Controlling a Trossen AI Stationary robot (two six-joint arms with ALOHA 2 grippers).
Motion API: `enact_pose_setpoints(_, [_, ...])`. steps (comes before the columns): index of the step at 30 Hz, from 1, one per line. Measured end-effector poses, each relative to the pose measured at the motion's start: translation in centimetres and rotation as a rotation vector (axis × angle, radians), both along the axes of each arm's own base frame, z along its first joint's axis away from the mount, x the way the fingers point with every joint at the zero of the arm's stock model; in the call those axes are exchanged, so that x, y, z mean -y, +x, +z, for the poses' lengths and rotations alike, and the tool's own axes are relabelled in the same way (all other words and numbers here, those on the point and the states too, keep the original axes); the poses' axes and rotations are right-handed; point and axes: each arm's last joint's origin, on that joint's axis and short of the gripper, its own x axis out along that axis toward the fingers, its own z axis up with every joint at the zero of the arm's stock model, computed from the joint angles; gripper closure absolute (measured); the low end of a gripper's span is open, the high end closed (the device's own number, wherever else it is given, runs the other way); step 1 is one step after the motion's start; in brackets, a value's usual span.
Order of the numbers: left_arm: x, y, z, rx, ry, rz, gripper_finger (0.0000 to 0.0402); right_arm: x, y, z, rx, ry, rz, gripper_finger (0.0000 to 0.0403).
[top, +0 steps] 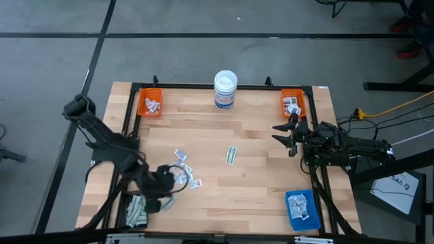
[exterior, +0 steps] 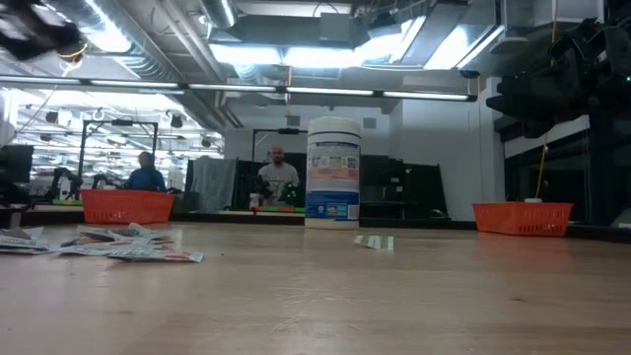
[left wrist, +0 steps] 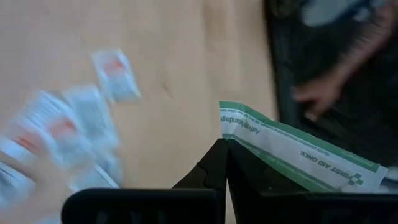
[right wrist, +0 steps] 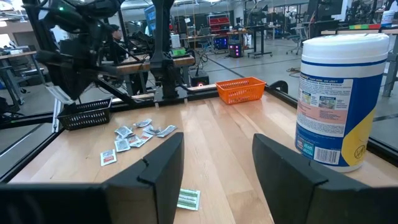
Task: Pick & Place First Aid Supplies
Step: Put the green bandage pack into the black bin
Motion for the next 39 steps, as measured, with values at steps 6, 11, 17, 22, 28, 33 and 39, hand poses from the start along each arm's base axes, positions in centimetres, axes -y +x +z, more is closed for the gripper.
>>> enact_pose_setpoints(6, [1.8,-3.0,0.0,-0.208,-0.152,0.071,0.04,0.0,0.0,0.0,0.0,0.0,0.0,0.0212])
enact_pose_setpoints(11, [2.4,-5.2,-0.6,-0.459,-0.211,0.203,0.04,0.0,0.0,0.0,0.0,0.0,0.0,0.0212])
enact_pose_setpoints(17, [2.4,-7.6,-1.1,-0.69,-0.168,0.343,0.04,0.0,0.0,0.0,0.0,0.0,0.0,0.0212])
enact_pose_setpoints(22, [2.6,-8.4,-1.2,-0.725,-0.154,0.402,0.04,0.0,0.0,0.0,0.0,0.0,0.0,0.0212])
enact_pose_setpoints(28, [2.3,-8.6,-1.3,-0.743,-0.147,0.507,0.039,0.0,0.0,0.0,0.0,0.0,0.0,0.0212])
enact_pose_setpoints(33, [2.3,-8.6,-1.3,-0.741,-0.155,0.531,0.036,0.0,0.0,0.0,0.0,0.0,0.0,0.0212])
enact_pose_setpoints(39, [2.3,-8.5,-1.3,-0.734,-0.17,0.591,0.031,0.0,0.0,0.0,0.0,0.0,0.0,0.0212])
